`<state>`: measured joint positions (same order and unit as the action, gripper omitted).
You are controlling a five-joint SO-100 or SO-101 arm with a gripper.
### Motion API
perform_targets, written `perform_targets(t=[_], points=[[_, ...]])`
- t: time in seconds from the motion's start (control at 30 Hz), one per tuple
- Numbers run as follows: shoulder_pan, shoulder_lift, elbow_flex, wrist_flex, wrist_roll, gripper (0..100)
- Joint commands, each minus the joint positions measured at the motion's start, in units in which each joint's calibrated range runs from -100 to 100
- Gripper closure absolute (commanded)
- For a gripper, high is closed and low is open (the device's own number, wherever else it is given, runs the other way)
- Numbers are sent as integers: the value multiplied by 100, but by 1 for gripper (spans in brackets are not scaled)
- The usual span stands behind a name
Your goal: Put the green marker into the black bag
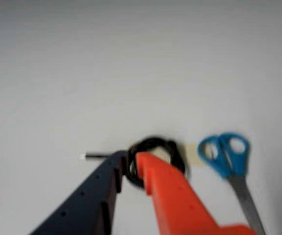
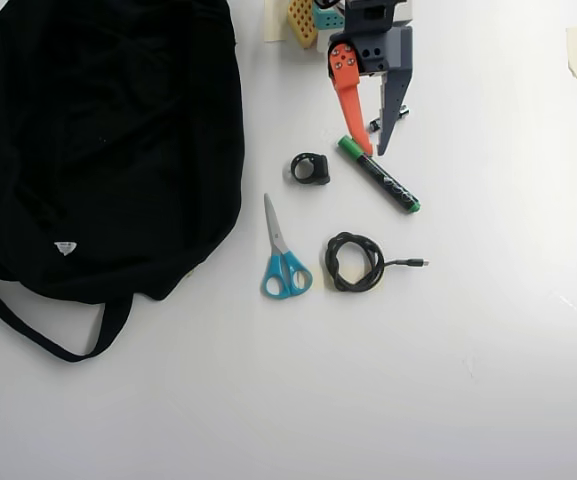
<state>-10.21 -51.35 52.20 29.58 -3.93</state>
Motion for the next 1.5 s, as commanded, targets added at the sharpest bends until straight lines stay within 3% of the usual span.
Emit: perform_targets(t=[0.0, 0.47, 0.67, 1.03, 1.47], points=[[64, 620, -1060, -125, 31, 98], [251, 2654, -3747, -125, 42, 98], [273, 3085, -4412, -133, 488, 98], [303, 3708, -4528, -1106, 461, 98], [303, 4131, -4564, -1537, 451, 98]])
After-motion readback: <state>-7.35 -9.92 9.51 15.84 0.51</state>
